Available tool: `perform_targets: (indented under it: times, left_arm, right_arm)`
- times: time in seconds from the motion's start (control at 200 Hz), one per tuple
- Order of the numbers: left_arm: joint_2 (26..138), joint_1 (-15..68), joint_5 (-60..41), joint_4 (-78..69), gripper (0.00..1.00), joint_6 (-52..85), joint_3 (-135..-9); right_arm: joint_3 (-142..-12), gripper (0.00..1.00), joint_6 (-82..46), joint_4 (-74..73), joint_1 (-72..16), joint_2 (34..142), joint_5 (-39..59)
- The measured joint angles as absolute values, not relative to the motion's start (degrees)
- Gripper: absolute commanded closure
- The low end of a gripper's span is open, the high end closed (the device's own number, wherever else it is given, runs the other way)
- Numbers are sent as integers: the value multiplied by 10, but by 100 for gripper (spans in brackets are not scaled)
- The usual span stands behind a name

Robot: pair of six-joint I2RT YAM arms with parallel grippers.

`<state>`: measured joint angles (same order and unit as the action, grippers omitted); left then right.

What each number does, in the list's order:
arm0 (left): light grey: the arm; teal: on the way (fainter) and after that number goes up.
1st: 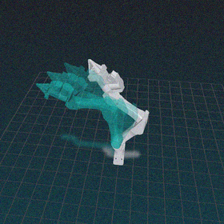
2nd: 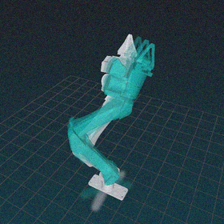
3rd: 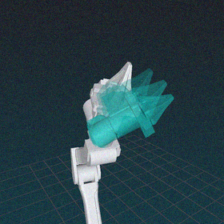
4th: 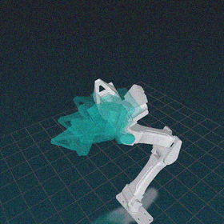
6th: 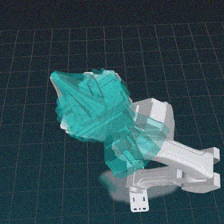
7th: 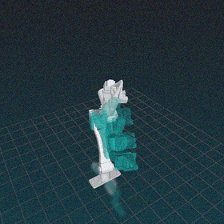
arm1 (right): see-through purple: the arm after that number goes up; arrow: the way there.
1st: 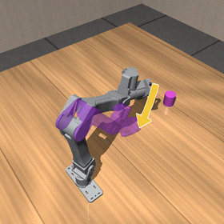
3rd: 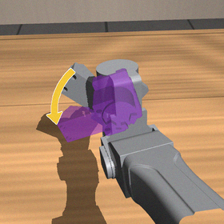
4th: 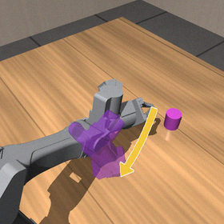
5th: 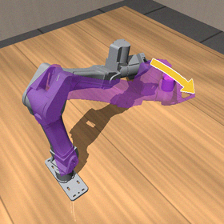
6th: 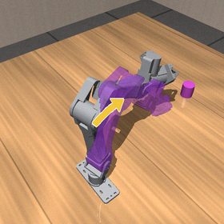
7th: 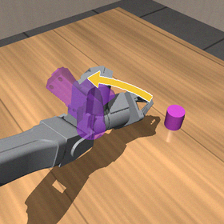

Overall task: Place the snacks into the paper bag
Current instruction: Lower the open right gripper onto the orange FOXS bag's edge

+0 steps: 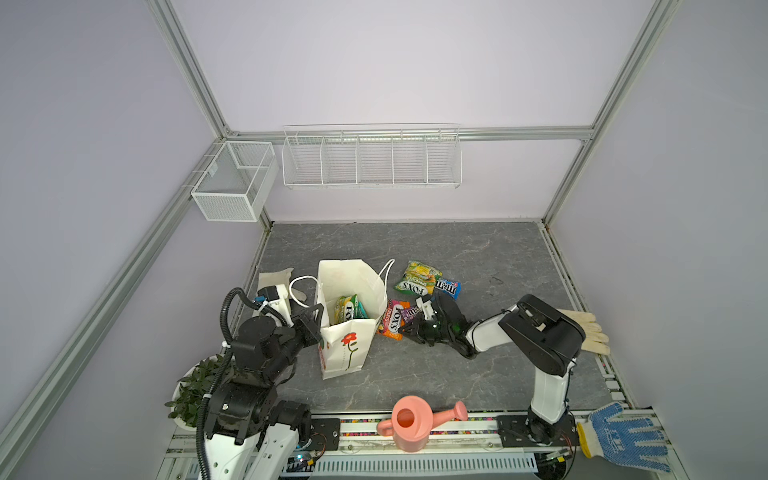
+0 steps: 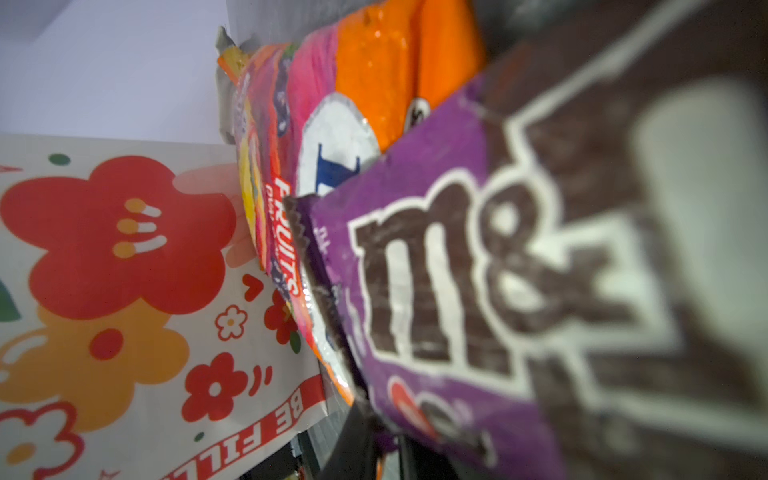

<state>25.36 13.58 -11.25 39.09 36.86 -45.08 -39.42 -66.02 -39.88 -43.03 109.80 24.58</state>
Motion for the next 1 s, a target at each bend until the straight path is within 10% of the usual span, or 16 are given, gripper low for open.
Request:
perform_targets:
  times: [1.0]
  left_arm:
    - [251, 136, -119, 391, 100, 369, -450]
  right_arm:
    - [-393, 93, -595, -317, -432, 972, 238]
